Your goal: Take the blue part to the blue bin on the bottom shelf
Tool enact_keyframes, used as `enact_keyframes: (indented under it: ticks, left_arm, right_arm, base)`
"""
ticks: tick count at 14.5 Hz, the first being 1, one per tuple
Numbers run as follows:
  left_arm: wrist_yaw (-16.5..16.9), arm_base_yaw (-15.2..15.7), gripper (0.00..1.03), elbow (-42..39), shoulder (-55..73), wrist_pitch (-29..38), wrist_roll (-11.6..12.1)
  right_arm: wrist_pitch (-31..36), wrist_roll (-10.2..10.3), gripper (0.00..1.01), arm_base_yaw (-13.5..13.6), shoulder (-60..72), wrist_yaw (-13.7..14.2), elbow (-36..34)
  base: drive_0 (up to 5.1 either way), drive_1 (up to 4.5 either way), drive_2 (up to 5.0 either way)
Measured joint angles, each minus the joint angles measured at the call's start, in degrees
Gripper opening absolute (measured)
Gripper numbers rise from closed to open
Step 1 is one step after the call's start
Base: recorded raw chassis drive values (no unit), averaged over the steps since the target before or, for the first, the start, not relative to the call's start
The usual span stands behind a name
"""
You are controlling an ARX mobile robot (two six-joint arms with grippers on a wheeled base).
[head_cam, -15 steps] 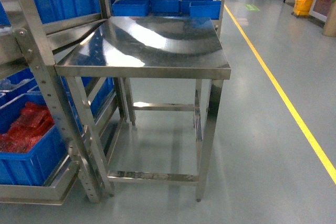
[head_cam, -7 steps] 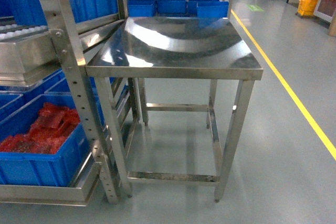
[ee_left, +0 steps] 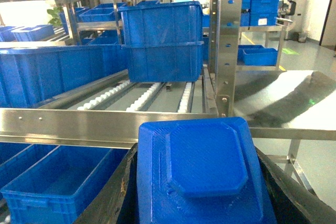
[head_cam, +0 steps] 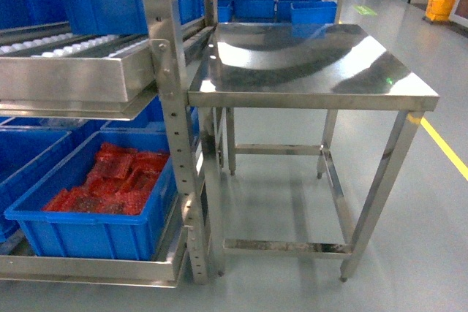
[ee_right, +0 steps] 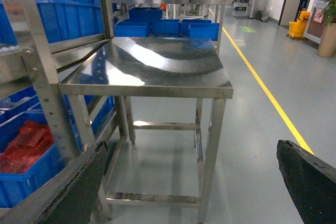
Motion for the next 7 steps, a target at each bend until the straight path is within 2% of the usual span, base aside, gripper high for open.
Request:
enact_keyframes:
  ticks: [7]
  left_arm:
    - [0.0, 0.0, 0.44, 0.0, 0.0, 0.1, 0.0]
  right_arm:
    - [0.1, 0.0, 0.98, 0.0, 0.0, 0.0, 0.0]
  base:
    - [-5.0, 2.35, 2.4]
